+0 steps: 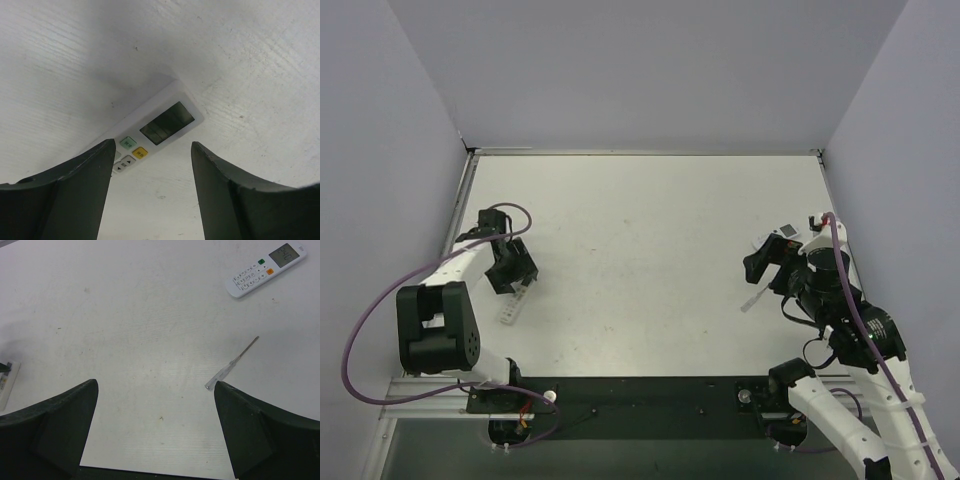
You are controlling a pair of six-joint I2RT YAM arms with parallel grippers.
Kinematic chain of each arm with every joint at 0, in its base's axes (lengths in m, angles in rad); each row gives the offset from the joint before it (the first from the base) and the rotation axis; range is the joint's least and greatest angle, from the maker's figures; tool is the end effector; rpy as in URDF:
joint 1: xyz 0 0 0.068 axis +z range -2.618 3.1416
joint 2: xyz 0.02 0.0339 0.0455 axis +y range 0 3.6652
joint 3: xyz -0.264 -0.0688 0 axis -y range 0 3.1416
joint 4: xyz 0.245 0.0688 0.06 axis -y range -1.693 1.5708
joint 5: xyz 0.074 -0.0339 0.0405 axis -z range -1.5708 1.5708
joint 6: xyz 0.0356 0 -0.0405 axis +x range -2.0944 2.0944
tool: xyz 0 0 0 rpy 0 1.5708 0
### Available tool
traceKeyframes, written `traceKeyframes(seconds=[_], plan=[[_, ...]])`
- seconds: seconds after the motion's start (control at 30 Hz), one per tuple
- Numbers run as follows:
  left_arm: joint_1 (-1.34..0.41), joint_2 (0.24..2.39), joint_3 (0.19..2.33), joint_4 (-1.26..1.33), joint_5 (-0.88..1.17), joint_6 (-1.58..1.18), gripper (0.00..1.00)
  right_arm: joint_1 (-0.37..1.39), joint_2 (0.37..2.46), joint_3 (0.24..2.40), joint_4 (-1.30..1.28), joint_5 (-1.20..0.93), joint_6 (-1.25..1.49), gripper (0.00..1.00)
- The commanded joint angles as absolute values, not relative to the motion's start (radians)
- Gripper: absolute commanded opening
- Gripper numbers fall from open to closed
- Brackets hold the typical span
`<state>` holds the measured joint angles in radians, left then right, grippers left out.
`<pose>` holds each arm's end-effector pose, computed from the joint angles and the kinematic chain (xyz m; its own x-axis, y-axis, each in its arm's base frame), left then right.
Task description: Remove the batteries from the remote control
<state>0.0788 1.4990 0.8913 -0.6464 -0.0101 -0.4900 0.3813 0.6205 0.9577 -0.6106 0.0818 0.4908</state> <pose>0.2697 0.0217 0.1820 -0.7973 -0.5350 -0.2793 -0.5181 0.8441 -0.1381 0.1143 0.0427 0.3751 -0.3614 0.3612 -0.8596 -0.1446 0.8891 0.4344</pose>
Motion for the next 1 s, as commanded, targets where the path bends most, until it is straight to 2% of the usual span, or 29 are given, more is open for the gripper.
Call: traceKeyframes(seconds=[0.0, 0.2, 0.53, 0.77, 0.9, 0.97], plan=[[0.038, 1.526, 0.926, -0.695, -0.02, -0.425, 0.71, 0.39, 0.641, 0.963, -0.62, 0.089, 0.492, 0.95], [-0.126, 1.592, 1.025, -0.787, -0.167, -0.307, 0.74, 0.388, 0.65, 0.96, -0.624, 0.081, 0.499, 0.94], [-0.172, 1.686, 1.065, -0.81, -0.198, -0.25, 0.7, 0.388, 0.667, 0.999, -0.658, 0.092, 0.474, 0.94], [-0.195, 1.729, 1.08, -0.822, -0.181, -0.236, 0.56, 0.388, 0.657, 0.983, -0.66, 0.087, 0.477, 0.94], [-0.199, 1.764, 1.103, -0.842, -0.172, -0.235, 0.38, 0.388, 0.631, 0.97, -0.649, 0.072, 0.462, 0.94], [-0.209, 1.766, 1.111, -0.845, -0.155, -0.241, 0.35, 0.39, 0.614, 0.956, -0.637, 0.046, 0.45, 0.94]])
